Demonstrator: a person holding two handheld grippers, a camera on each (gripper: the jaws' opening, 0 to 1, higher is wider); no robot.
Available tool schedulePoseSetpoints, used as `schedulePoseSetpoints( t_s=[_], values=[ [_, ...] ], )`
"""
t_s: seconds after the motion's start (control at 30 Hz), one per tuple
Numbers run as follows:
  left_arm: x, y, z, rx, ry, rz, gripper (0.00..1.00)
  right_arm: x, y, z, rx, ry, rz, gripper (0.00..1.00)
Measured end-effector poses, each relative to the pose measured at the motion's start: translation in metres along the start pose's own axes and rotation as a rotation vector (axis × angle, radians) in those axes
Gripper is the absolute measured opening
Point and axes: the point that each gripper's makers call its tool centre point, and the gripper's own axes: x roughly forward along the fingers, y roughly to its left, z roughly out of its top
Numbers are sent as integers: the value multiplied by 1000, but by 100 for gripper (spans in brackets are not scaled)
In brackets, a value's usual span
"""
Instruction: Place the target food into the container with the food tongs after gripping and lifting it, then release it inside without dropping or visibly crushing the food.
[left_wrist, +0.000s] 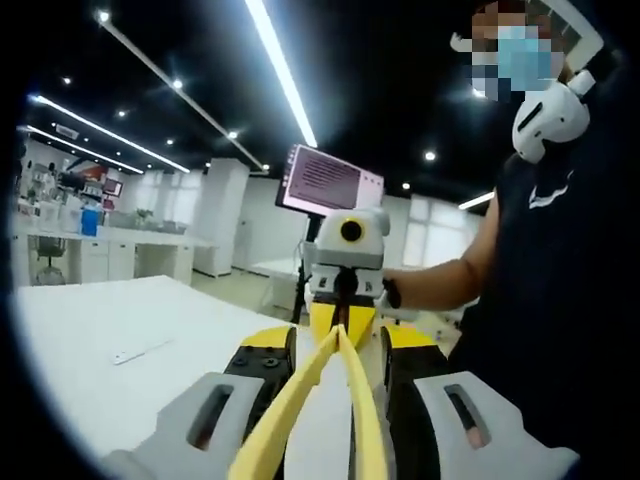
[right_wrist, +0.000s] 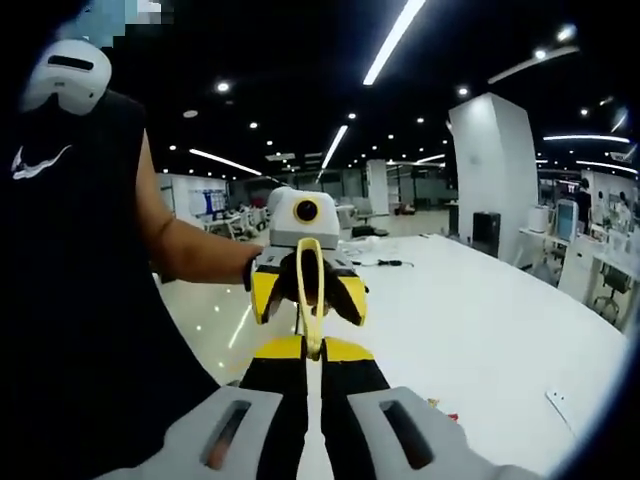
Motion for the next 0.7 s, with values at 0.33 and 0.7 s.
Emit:
schedulePoseSetpoints(
  t_s=[0.33,0.7],
  values=[
    [0,-3,7,-10,-22,-15,14,3,2,7,6,-25,11,2],
    [0,-1,3,-11,0,-27,14,2,3,9,2,-20,20,1]
  ],
)
